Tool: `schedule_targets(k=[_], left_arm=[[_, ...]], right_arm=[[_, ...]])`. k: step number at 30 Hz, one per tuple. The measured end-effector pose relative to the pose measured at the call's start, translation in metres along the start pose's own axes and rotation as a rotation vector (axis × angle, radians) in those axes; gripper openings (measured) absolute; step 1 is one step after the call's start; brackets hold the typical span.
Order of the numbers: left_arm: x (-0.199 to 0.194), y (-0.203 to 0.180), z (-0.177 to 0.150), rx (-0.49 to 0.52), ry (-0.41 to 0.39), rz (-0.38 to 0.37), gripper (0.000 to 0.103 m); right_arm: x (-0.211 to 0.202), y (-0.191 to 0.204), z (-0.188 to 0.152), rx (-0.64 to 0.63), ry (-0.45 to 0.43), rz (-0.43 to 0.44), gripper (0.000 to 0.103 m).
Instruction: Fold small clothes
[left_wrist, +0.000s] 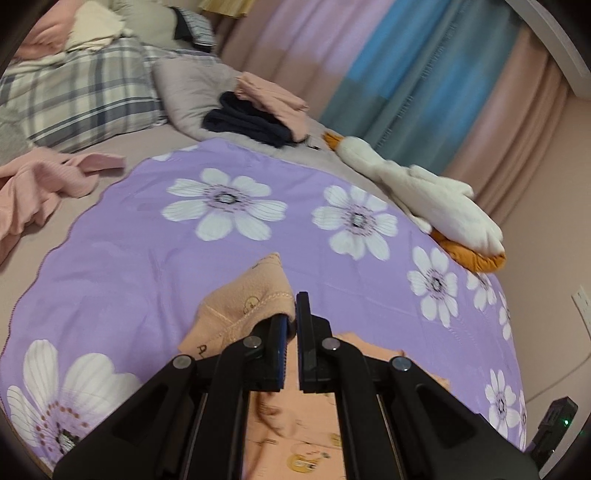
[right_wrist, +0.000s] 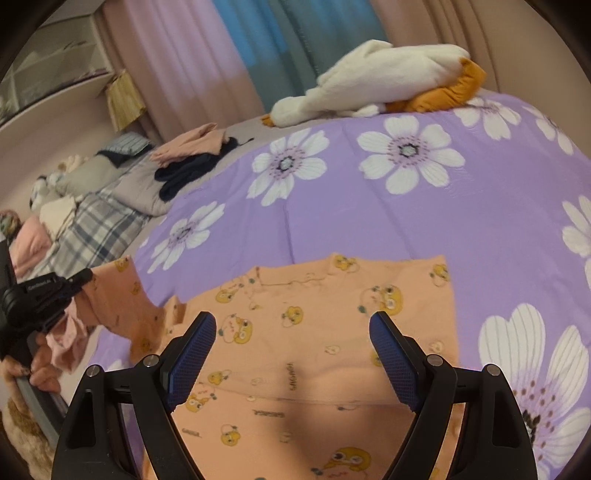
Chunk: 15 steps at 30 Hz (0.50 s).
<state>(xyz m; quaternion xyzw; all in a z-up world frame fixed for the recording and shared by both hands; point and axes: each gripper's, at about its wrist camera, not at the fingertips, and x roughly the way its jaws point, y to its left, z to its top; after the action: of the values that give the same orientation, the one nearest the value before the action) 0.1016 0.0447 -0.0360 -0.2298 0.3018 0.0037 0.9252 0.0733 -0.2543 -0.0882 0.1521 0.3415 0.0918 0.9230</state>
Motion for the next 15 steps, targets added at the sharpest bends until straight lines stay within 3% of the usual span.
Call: schedule_targets(k=[15], left_arm=[[0.046,-0.083,-0.059,0.159,0.173,-0.09,0.002]], right_arm=[[-0.029,-0.04,0.004,0.102,-0.067,-0.005,0.085]])
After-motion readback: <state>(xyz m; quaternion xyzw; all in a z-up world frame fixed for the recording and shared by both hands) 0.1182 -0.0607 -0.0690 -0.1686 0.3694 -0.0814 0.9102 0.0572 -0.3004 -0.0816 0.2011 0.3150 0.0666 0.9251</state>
